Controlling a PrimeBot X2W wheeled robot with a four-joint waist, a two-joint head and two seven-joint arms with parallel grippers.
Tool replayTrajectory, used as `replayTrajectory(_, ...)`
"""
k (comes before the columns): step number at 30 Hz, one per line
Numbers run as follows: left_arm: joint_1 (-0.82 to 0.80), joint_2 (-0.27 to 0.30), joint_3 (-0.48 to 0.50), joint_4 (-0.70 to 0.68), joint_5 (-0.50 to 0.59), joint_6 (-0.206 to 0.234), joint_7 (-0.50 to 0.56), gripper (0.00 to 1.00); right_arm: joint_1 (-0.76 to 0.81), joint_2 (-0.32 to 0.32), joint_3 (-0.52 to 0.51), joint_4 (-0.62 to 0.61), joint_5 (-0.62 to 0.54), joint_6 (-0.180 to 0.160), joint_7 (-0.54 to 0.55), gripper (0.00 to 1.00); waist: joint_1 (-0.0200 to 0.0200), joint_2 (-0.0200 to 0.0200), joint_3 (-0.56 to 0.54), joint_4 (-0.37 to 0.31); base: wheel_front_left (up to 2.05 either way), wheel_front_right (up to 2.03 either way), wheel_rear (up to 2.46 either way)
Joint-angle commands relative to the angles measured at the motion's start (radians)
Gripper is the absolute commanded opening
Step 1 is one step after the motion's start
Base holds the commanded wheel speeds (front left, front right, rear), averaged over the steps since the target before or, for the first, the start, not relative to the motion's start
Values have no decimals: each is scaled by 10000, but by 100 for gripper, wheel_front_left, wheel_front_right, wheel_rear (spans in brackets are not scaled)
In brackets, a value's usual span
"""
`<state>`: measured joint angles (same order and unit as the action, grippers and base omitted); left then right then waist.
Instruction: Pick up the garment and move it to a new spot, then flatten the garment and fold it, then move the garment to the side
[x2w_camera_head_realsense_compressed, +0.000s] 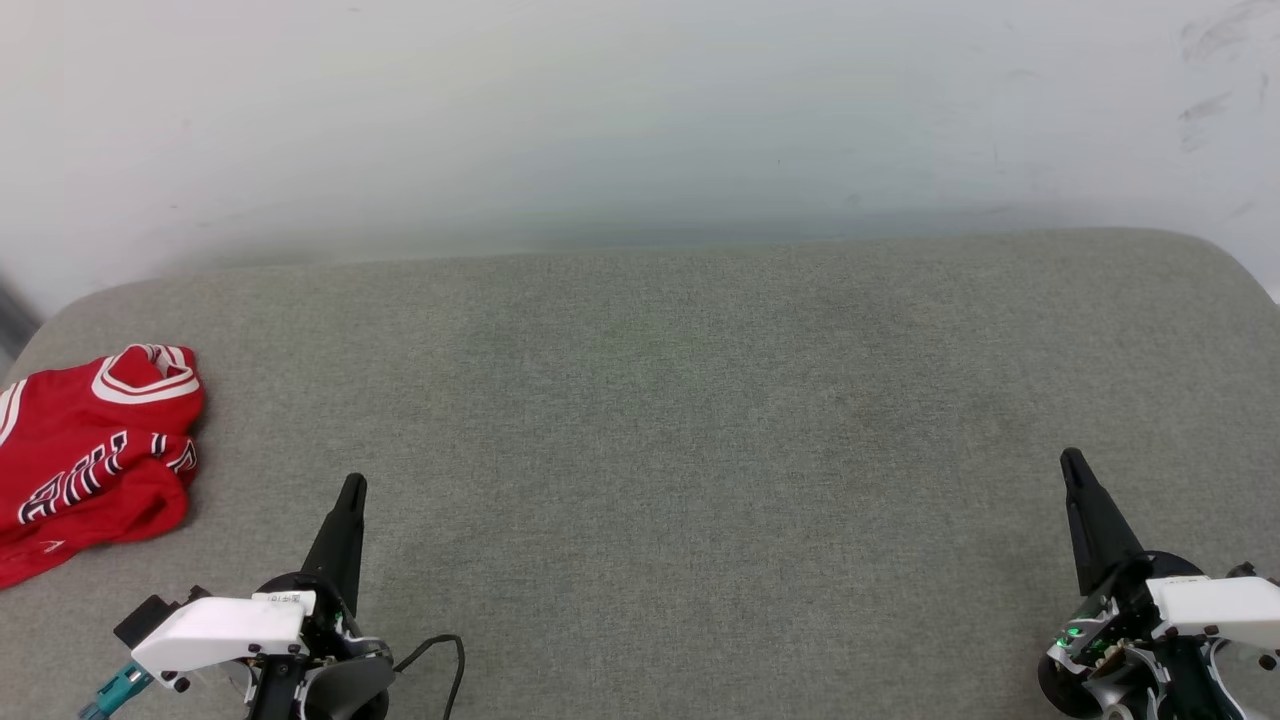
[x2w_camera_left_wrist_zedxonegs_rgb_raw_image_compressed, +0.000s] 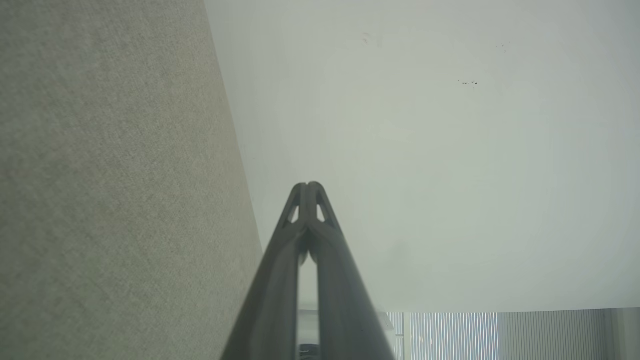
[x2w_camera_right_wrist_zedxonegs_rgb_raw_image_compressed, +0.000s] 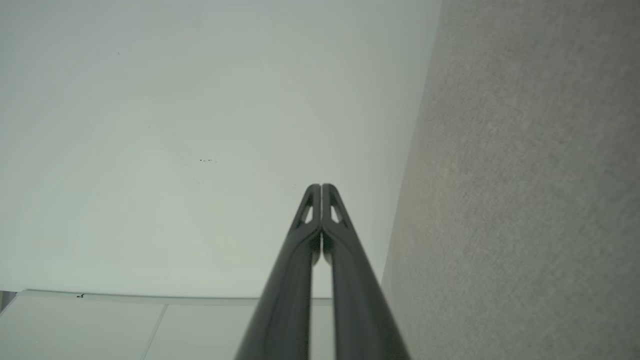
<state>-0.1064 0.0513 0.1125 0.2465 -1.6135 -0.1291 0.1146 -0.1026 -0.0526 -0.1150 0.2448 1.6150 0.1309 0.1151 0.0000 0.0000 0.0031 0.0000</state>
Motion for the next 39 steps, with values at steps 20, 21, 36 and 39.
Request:
replayTrajectory(20, -59, -15, 31, -2, 17, -32, 22, 0, -107, 36, -3, 9, -54, -3, 16, 0, 0, 0, 0, 0, 0, 0, 0)
replayTrajectory(21, -59, -15, 31, -2, 16, -32, 22, 0, -107, 36, -3, 9, -53, -3, 16, 0, 0, 0, 0, 0, 0, 0, 0)
replayTrajectory(36, -58, -15, 29, -2, 15, -32, 21, 0, -106, 36, 1, 9, -50, -3, 12, 0, 0, 0, 0, 0, 0, 0, 0)
replayTrajectory(39, -58, -15, 29, -2, 15, -32, 21, 0, -106, 36, 1, 9, -50, -3, 12, 0, 0, 0, 0, 0, 0, 0, 0)
